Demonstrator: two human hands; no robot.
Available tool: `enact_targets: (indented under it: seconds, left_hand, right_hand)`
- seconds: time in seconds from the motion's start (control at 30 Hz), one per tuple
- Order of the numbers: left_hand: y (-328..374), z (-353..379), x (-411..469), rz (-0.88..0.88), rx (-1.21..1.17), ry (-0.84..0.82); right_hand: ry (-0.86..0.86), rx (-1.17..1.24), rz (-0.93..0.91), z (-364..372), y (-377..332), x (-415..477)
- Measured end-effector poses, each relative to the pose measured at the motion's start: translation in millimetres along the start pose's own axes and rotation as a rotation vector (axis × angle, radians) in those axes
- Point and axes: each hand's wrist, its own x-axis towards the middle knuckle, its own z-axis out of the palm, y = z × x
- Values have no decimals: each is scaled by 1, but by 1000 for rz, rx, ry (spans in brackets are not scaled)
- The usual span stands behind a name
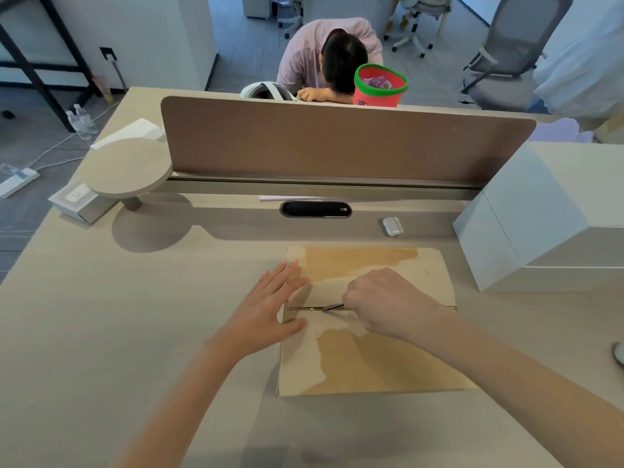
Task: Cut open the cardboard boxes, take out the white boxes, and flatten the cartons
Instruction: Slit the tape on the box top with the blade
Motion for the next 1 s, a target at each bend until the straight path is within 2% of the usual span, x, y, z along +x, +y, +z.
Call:
enact_targets:
  seconds: [0.17,0.3,0.7,1.0]
  left_hand:
    - [29,18,6,16,61,39]
    - [57,32,17,27,18,69]
    - [118,71,50,83,40,74]
    - [141,88,66,39,86,59]
  right_hand:
    - [-2,51,48,10,23,-24]
    - [0,31,67,16,41,-43]
    - [-11,52,124,46,89,-83]
    - [-29,21,125,60,111,-99]
